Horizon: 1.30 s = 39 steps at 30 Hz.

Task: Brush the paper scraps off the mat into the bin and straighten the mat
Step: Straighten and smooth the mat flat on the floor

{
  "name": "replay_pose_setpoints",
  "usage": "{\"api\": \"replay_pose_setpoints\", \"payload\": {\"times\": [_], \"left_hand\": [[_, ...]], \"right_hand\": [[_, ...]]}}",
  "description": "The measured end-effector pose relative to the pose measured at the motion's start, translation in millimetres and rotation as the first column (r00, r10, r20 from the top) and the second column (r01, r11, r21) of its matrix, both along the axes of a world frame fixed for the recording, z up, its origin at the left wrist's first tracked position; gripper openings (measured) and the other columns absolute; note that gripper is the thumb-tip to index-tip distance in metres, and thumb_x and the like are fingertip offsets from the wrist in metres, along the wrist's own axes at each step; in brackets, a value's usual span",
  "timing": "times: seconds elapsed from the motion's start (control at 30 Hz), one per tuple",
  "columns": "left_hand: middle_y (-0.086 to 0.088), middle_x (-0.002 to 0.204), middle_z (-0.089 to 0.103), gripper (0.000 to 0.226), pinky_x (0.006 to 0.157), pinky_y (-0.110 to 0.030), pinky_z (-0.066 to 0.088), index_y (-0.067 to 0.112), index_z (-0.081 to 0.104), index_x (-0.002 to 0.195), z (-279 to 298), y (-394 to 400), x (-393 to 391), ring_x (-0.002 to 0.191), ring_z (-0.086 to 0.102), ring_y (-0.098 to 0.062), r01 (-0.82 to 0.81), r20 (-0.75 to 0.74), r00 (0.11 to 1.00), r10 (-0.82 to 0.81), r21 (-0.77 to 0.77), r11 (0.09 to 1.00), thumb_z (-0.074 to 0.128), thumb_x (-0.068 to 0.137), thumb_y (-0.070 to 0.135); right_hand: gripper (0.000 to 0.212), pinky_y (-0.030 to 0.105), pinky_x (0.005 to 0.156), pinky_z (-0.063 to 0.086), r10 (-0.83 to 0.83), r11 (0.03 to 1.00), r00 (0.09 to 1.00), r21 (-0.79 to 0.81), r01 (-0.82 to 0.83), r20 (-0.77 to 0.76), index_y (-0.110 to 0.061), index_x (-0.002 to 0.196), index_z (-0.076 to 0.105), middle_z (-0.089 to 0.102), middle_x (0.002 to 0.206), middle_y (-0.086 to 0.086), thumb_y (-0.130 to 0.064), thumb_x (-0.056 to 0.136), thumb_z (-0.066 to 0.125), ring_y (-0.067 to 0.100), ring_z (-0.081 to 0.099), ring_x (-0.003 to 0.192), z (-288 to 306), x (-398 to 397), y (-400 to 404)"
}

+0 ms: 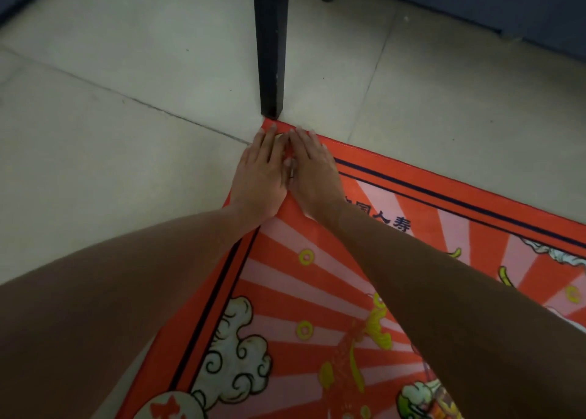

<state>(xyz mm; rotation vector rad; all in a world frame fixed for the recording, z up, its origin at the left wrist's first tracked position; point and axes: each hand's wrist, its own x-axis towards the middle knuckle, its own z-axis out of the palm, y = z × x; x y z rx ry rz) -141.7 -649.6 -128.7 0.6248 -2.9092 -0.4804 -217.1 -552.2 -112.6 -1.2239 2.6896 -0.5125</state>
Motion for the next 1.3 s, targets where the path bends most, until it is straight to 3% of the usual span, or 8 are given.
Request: {"api": "replay_pose_setpoints", "payload": {"times": [0.33,0.5,0.57,0.63,0.73,1.0,1.17,1.3], "left_hand": [[0.002,0.166,0.002,0.068,0.122,-0.033,0.004,0.018,0.003,0.158,5.7,5.3,47.5,0.152,-0.004,-0.013,0.094,0.078,0.993,-0.089,-0.051,0.994,0.003,0.098,0.050],[0.002,0.166,0.006,0.063,0.122,-0.031,0.003,0.017,0.007,0.158,7.6,14.1,72.7,0.152,0.000,-0.013,0.094,0.078,0.993,-0.089,-0.062,0.994,0.012,0.102,0.045],[0.000,0.165,0.010,0.065,0.121,-0.030,0.004,0.016,0.011,0.158,8.1,16.1,79.8,0.152,0.004,-0.014,0.103,0.077,0.992,-0.097,-0.072,0.992,0.010,0.100,0.046],[-0.001,0.165,0.013,0.066,0.121,-0.030,0.004,0.015,0.013,0.158,8.7,15.8,83.2,0.152,0.006,-0.015,0.109,0.080,0.992,-0.103,-0.077,0.991,0.010,0.100,0.047],[-0.003,0.165,0.014,0.066,0.123,-0.032,0.006,0.013,0.014,0.157,9.9,17.3,94.8,0.152,0.006,-0.015,0.139,0.092,0.987,-0.131,-0.087,0.986,0.010,0.101,0.047],[-0.001,0.165,0.008,0.061,0.119,-0.023,-0.008,0.012,0.011,0.158,13.2,25.7,144.6,0.152,0.000,-0.013,0.133,0.090,0.988,-0.124,-0.104,0.986,0.020,0.105,0.043],[-0.003,0.165,0.009,0.060,0.120,-0.025,-0.009,0.011,0.011,0.158,13.1,30.6,168.9,0.152,0.003,-0.015,0.166,0.104,0.983,-0.152,-0.139,0.976,0.025,0.106,0.039],[-0.007,0.164,0.013,0.060,0.123,-0.032,0.000,0.007,0.014,0.157,12.5,34.6,184.8,0.152,0.007,-0.019,0.238,0.128,0.968,-0.217,-0.190,0.952,0.021,0.105,0.038]], "right_hand": [[0.069,0.036,0.121,0.001,-0.021,0.984,1.000,0.176,0.022,-0.009,-0.015,0.155,-0.001,-0.005,0.162,0.000,-0.014,0.098,0.039,0.019,-0.007,0.149,11.8,5.8,-6.3],[0.054,0.035,0.108,0.032,-0.009,0.998,0.999,0.063,0.012,-0.040,-0.024,0.147,0.036,0.030,0.153,0.000,-0.007,0.096,0.041,0.023,0.023,0.142,25.9,16.2,-1.9],[0.054,0.032,0.107,0.033,0.003,1.000,0.999,0.031,-0.001,-0.048,-0.027,0.145,0.039,0.033,0.150,-0.003,-0.009,0.095,0.045,0.020,0.026,0.139,23.7,28.8,5.1],[0.060,0.032,0.116,0.024,0.033,0.995,0.998,0.099,-0.028,-0.049,-0.023,0.151,0.028,0.022,0.157,0.000,-0.015,0.095,0.048,0.021,0.016,0.145,13.8,39.0,8.4],[0.062,0.041,0.121,0.008,0.095,0.960,0.995,0.266,-0.087,-0.020,-0.019,0.155,0.002,-0.006,0.162,0.002,-0.035,0.102,0.031,0.023,-0.006,0.149,5.8,44.5,7.5],[0.087,0.048,0.120,0.007,0.081,0.882,0.981,0.445,-0.154,0.178,-0.021,0.153,-0.013,-0.019,0.160,0.004,-0.054,0.096,0.042,0.026,-0.014,0.147,37.0,39.5,1.6],[0.086,0.055,0.117,0.015,-0.011,0.896,0.978,0.436,-0.083,0.210,-0.019,0.154,-0.011,-0.020,0.160,0.005,-0.037,0.097,0.051,0.032,-0.014,0.147,36.2,48.5,-8.9],[0.078,0.060,0.107,0.030,-0.077,0.915,0.987,0.402,0.015,0.139,-0.034,0.154,0.003,-0.006,0.162,0.002,-0.016,0.097,0.054,0.031,-0.003,0.148,40.7,61.3,-11.3]]}}
